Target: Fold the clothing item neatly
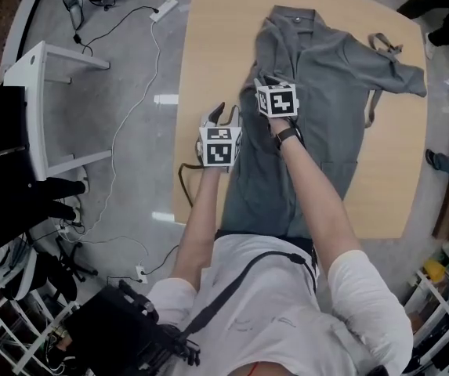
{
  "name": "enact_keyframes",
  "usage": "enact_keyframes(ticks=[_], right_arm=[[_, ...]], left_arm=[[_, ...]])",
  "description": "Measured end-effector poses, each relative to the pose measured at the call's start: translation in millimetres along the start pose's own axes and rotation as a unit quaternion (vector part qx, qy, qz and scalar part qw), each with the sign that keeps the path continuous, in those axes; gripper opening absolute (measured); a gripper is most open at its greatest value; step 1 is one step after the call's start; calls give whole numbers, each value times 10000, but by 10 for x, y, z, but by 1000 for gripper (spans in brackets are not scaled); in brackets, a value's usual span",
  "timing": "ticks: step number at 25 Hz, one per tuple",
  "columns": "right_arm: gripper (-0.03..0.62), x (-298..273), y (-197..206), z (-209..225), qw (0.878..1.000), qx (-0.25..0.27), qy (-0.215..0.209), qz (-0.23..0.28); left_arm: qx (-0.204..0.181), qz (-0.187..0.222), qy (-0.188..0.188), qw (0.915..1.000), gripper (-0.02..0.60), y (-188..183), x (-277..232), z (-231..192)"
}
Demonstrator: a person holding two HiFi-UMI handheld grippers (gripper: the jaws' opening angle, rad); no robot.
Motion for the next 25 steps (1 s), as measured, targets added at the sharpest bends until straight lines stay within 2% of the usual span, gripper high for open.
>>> enact_keyframes(ticks=[1,5,7,10,13,16,20,23,25], right_arm=[[40,11,13,23,9999,-73,67,50],[38,518,-74,159,9949,-631,194,766],[38,958,-103,264,9870,-970,232,1263],[38,1713,-88,468,9677,-1489,354,2002],[38,2376,47,677,9558,-1667,740,2308],[40,2849,307,886,9494,-1791,1200,2284],[41,3150,933,1156,9389,-2214,1755,1966],[71,2984,1614,1302,9382,-2485,2106,1172],[154,2858,2021,1339,9365,-2539,2360,530]], left_arm=[[75,16,16,10000,127,25,54,-13],[497,-20,398,9980,127,125,149,34],[341,-88,499,9981,127,174,117,98],[-51,-140,673,9976,127,183,44,276],[-24,-185,1012,9947,127,157,-34,507],[356,-186,1266,9911,127,114,-123,671],[369,-279,1288,9906,127,154,-193,782],[349,-410,1234,9909,127,225,-222,791],[297,-496,1207,9910,127,272,-241,803]])
Point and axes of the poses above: the fingertips, and each gripper's own axes: x backward along the fingers, z to its right, y out of its underside, the point moved 2 cm from there along x, backward along the fingers, and after that the axes turned 13 degrees about x, right-handed, at the moved point
